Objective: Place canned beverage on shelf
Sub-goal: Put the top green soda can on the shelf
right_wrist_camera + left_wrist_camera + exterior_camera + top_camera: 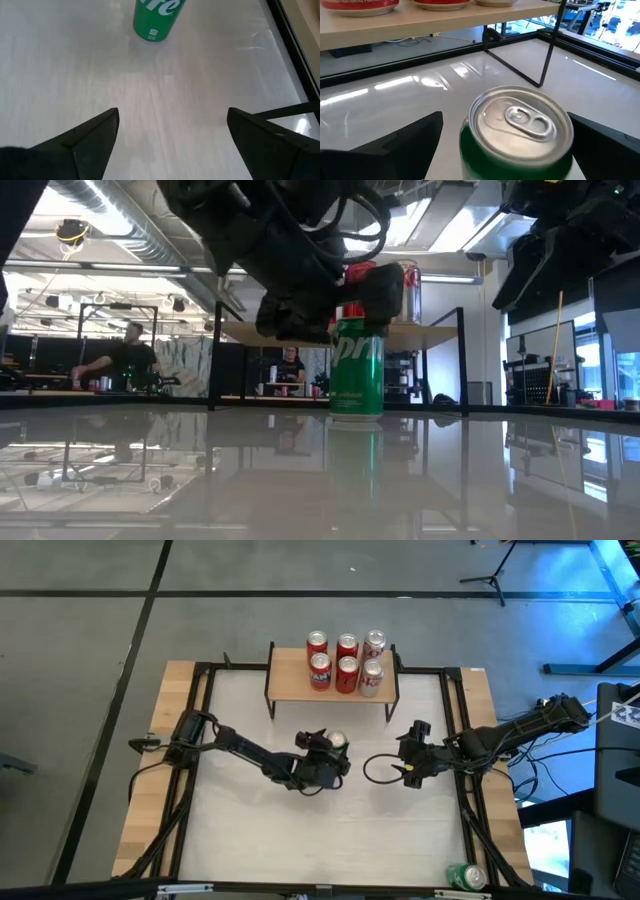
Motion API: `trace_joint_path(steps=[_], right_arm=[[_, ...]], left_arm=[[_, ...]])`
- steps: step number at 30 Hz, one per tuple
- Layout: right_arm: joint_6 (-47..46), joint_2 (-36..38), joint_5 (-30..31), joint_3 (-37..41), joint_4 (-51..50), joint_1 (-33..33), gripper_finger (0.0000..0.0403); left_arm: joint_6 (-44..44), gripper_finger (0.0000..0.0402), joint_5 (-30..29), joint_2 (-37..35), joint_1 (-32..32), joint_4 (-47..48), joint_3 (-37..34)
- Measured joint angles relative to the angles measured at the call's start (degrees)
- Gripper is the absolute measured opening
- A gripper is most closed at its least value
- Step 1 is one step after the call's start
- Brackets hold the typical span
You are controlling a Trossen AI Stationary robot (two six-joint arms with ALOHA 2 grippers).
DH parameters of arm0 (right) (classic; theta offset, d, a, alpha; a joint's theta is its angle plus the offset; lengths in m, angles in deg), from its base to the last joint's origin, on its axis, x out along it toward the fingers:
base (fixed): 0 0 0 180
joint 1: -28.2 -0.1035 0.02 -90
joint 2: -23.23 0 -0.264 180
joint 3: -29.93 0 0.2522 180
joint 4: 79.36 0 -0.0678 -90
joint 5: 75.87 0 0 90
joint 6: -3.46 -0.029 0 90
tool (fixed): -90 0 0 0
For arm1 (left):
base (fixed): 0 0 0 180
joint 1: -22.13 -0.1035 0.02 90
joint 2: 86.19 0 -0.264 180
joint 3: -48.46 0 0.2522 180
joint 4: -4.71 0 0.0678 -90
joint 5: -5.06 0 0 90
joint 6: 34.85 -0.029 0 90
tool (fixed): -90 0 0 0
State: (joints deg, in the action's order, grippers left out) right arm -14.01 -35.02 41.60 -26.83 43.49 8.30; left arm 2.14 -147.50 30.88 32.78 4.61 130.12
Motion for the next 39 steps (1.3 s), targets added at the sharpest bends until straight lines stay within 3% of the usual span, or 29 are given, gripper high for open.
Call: trace_joint_path(steps=[9,17,24,29,39], right_arm=[[0.0,0.0,0.1,0.0,0.0,0.0,0.0367],[0.0,0.0,0.1,0.0,-0.1,0.0,0.0367],[0.0,0.0,0.0,0.0,-0.1,0.0,0.0367],[0.0,0.0,0.0,0.0,-0.2,0.0,0.0367],[-0.2,0.0,0.0,0.0,-0.2,0.0,0.0367]], left_arm=[[-0.2,0.0394,0.3,5.5,-1.7,-3.8,0.0],[-1.4,0.0392,0.2,6.4,-1.2,-3.2,0.0],[-4.4,0.0334,2.4,6.3,-1.2,-3.3,0.0],[-9.3,0.0284,4.2,3.9,-0.1,-1.6,0.0],[-20.9,0.0286,6.6,-8.6,1.9,4.5,0.0]])
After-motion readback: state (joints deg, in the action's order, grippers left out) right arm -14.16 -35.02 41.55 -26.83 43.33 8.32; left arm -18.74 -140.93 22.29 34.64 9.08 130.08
